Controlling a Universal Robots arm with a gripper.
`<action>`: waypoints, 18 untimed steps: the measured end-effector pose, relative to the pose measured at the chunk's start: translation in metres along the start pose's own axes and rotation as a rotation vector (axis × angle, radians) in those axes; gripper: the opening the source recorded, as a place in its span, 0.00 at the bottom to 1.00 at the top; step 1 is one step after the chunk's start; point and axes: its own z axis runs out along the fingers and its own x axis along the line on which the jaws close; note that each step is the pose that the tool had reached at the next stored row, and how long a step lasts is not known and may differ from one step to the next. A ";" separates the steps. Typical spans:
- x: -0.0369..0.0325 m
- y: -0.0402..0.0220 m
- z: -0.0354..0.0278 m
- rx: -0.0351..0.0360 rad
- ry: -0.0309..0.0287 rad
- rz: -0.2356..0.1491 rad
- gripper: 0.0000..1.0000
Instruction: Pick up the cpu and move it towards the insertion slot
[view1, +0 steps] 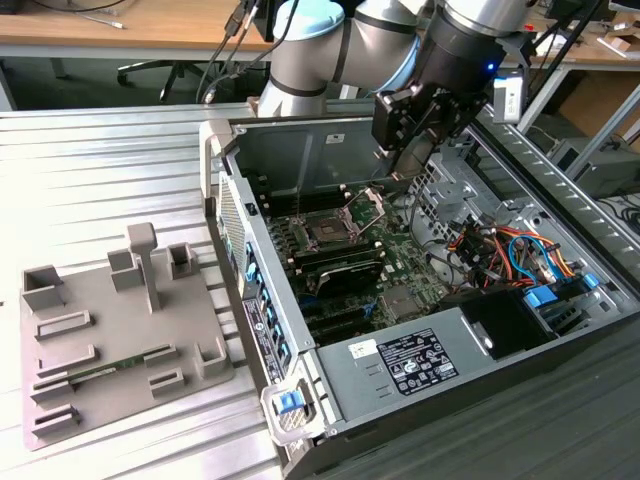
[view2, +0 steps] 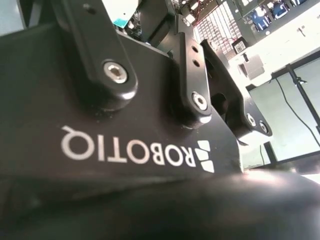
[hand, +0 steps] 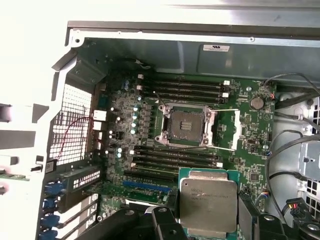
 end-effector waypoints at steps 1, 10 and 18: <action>0.0003 0.0002 0.0000 0.0000 0.0001 0.000 0.55; 0.0041 0.0017 0.0002 0.0001 0.0000 0.000 0.55; 0.0067 0.0028 0.0003 0.0001 0.0000 0.000 0.55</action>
